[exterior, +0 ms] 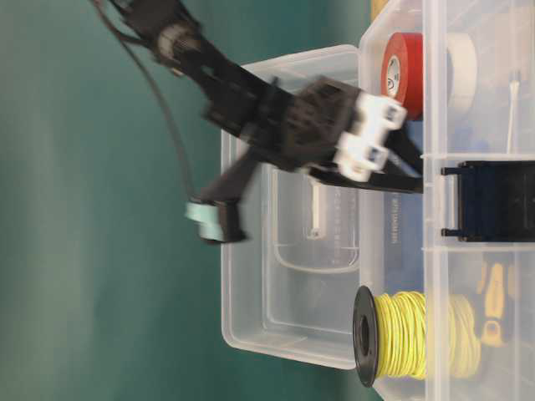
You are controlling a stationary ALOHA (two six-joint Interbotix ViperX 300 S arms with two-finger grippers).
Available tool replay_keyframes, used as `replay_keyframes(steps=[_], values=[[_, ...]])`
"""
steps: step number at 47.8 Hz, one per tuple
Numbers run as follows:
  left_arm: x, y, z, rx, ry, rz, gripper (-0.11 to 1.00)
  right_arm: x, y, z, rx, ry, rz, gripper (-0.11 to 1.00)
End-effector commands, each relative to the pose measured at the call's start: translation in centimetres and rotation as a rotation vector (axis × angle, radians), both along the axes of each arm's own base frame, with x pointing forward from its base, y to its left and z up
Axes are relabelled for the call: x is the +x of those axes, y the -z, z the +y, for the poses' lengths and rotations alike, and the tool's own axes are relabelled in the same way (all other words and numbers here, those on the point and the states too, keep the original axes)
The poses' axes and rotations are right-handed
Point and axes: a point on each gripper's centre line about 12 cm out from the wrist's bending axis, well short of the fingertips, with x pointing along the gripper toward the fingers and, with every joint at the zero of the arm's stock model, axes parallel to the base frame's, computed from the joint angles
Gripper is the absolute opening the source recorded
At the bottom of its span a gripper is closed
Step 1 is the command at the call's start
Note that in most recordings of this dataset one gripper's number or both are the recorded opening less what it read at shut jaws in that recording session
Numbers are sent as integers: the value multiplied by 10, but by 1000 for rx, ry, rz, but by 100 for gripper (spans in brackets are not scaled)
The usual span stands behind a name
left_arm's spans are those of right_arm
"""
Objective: Pick the nipper from the toolbox among several items.
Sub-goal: 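Lower the right gripper and close it on the pliers' blue handle, then lift the pliers out of the toolbox and carry them toward the front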
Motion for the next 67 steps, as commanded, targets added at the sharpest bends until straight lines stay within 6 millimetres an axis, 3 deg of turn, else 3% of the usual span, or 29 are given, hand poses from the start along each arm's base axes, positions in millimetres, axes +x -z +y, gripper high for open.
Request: replay_keyframes(steps=[1,13,17,20,25,29,36,47,52,60,67], values=[[2,-1,1,-4,-4,-2,0,8,-8,-5,-14,3,-45,67],[1,0,1,-5,-4,1,0,8,18,-11,-7,11,-7,66],[2,0,0,-5,-2,4,0,7,24,-12,-14,0,6,61],[1,0,0,-5,-2,6,0,7,24,-11,-18,-7,9,48],[1,0,0,-5,-2,9,0,7,23,-10,-19,-14,17,17],[1,1,1,-5,-3,9,0,6,17,-10,-20,-13,16,13],[1,0,0,-5,-2,11,0,3,-12,-9,-33,-10,-25,13],[0,0,1,-5,-3,12,0,-9,-88,-6,-72,-2,-157,13],[0,-1,0,-5,-2,11,0,-18,-112,-3,-84,-1,-196,13],[0,0,1,-5,-3,11,0,-27,-136,13,-84,-21,-235,13],[0,0,1,-3,-3,12,0,-27,-140,50,-59,-94,-258,13]])
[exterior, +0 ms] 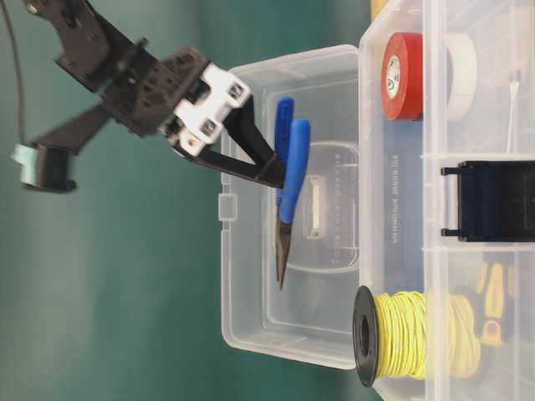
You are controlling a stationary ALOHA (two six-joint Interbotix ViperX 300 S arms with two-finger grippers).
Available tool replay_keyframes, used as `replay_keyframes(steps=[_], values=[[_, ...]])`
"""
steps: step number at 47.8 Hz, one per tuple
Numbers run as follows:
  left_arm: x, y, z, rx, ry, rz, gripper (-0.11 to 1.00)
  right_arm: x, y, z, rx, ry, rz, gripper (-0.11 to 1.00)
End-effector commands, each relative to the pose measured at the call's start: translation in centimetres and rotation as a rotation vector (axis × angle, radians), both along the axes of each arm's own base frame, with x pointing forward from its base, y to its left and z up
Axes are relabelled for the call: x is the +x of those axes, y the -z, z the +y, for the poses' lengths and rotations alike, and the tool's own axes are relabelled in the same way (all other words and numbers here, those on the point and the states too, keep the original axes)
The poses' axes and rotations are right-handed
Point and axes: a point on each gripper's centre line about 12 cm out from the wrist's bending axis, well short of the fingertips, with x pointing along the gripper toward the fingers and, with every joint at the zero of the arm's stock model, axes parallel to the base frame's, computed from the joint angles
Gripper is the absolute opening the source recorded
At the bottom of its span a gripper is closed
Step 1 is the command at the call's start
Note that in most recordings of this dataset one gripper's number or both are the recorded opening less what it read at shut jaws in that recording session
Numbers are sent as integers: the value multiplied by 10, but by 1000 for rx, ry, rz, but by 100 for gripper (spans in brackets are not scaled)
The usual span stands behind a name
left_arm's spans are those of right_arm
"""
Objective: Pick the nipper from the toolbox among several items.
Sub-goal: 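Lift the pliers out of the toolbox and carry them toward the front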
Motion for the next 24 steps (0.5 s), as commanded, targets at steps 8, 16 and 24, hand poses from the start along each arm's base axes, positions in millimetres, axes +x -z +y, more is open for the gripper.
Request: replay_keyframes(steps=[8,16,24], values=[[1,-4,3,-3,-14,-11,0,4,-12,70,55,-127,-64,13],[1,-4,5,-3,-27,-9,0,10,0,118,103,-207,-74,13],[1,-3,8,-3,-39,-9,0,23,34,144,146,-233,-45,13]])
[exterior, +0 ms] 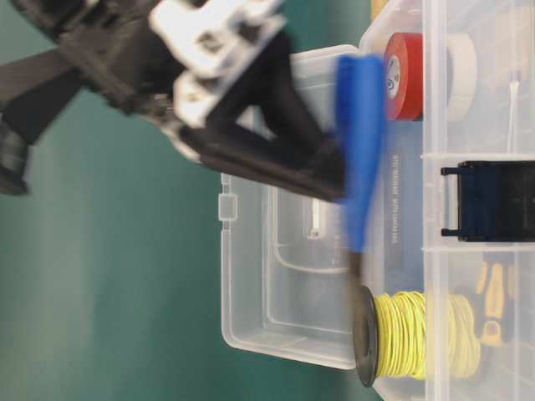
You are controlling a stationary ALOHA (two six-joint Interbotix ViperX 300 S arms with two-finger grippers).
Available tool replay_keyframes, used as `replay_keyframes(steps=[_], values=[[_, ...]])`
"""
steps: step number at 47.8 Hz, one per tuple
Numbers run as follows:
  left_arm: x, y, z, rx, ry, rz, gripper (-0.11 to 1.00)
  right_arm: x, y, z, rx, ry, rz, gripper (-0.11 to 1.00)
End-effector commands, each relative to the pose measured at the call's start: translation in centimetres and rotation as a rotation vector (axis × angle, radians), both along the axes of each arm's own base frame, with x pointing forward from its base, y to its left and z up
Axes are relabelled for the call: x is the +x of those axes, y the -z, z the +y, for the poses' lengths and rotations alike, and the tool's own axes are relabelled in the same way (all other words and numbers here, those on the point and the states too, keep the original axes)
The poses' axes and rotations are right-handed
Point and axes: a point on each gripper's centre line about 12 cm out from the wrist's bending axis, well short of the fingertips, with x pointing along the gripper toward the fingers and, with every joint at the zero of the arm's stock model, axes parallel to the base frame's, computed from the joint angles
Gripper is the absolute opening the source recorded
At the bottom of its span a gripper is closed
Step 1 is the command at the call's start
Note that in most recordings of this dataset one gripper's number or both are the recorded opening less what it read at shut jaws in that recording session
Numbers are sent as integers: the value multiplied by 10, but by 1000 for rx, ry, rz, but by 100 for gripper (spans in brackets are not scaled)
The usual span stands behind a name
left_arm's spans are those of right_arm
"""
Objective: Pick the nipper from the toolbox among several items.
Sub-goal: 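Lift the pliers out of the toolbox and carry them toward the front, then lower the pliers onto the blue table and open the right gripper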
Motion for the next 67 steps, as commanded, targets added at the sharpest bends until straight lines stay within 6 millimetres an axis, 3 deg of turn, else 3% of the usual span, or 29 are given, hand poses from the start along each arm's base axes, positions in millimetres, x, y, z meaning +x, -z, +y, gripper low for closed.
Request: replay_keyframes(steps=[1,9,22,28,35,39,50,59,67], values=[[1,-5,2,-2,-8,-14,0,9,7,11,20,-10,-19,13],[1,-4,2,-2,-10,-12,0,22,51,30,48,-21,28,13],[1,-2,3,-3,-15,3,0,28,108,42,78,0,104,13],[1,1,3,-4,-15,15,0,27,124,43,89,18,139,13],[0,0,3,-4,-16,14,0,25,124,42,104,43,159,14],[0,-1,3,-4,-16,10,0,22,116,41,97,44,173,18],[-1,0,3,-4,-16,14,0,8,57,33,59,25,130,81],[-1,0,3,-6,-16,13,0,-15,-6,24,13,3,29,76],[-1,1,3,-6,-16,21,0,-48,-40,12,-31,1,-37,77]])
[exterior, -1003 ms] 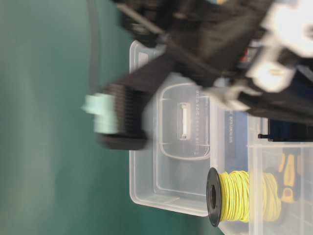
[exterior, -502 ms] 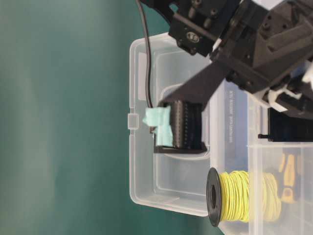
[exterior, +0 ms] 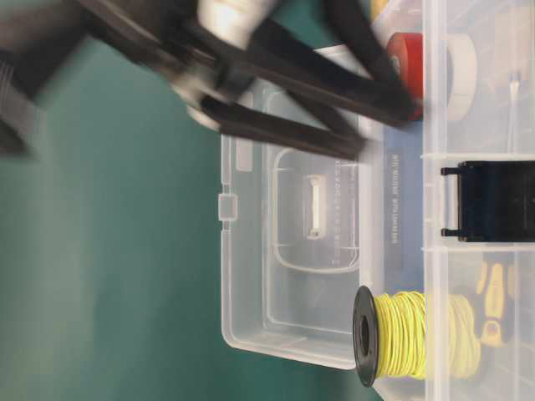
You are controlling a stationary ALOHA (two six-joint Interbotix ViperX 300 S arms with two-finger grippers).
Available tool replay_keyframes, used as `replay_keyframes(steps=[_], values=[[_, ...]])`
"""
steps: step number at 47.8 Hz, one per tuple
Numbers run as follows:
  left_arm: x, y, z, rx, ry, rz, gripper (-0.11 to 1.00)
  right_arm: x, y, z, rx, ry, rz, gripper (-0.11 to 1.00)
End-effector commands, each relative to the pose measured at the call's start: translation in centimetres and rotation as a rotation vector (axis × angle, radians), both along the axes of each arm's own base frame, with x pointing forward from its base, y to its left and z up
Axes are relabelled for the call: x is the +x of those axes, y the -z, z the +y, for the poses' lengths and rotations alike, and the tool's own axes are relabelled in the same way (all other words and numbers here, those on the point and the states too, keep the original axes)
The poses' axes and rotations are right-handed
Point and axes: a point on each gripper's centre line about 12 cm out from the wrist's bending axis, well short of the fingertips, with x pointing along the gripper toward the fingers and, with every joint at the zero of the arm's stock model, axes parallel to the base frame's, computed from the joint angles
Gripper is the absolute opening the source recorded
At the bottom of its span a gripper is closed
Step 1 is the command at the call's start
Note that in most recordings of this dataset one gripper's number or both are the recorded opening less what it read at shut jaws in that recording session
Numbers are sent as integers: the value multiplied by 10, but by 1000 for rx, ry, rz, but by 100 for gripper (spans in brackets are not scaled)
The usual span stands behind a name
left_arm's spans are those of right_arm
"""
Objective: Pick the nipper from the toolbox among several items.
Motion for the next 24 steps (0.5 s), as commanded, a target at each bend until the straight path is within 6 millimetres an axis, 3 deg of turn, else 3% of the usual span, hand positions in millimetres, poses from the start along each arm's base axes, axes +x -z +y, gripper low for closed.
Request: replay_keyframes(steps=[1,16,24], values=[[1,-4,1,-4,-4,-11,0,-18,-28,-7,-14,0,-73,77],[0,-3,1,-4,-4,-6,0,-94,-58,-28,16,17,-259,77],[0,-2,1,-4,-4,-3,0,-130,-57,-38,27,32,-332,77]])
